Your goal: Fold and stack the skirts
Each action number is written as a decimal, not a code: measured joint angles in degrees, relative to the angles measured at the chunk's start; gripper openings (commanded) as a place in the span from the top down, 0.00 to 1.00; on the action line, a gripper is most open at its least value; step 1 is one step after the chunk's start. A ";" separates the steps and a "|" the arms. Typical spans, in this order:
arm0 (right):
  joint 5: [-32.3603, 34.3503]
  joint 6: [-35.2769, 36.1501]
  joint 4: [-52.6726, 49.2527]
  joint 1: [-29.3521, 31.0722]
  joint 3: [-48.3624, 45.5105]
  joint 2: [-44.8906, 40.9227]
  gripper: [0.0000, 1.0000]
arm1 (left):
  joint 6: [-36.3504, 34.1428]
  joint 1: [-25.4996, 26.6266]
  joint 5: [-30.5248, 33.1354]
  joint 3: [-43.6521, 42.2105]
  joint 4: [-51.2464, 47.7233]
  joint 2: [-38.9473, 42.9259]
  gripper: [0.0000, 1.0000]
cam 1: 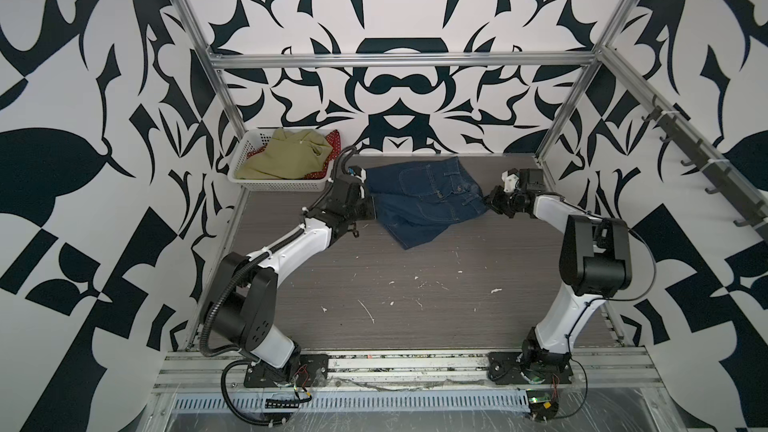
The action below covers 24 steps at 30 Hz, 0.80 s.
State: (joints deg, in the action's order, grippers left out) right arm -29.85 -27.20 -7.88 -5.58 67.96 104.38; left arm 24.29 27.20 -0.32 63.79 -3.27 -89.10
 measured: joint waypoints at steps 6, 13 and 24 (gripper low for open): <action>-1.68 -4.48 1.86 0.92 -3.89 -6.51 1.00 | -4.90 -1.86 1.07 10.60 -7.08 -0.92 0.96; -2.14 -9.88 6.23 0.81 -5.60 -4.35 1.00 | -7.67 -3.74 0.94 15.32 -8.92 -10.78 0.50; -2.08 -12.98 7.93 0.83 -6.32 -1.68 1.00 | 0.33 -3.93 3.56 -4.52 -8.35 1.07 0.23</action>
State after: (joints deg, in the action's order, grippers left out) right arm -31.92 -40.18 0.05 -4.75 61.65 102.69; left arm 24.62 23.27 3.25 59.27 -11.62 -88.03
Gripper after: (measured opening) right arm 0.054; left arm 0.809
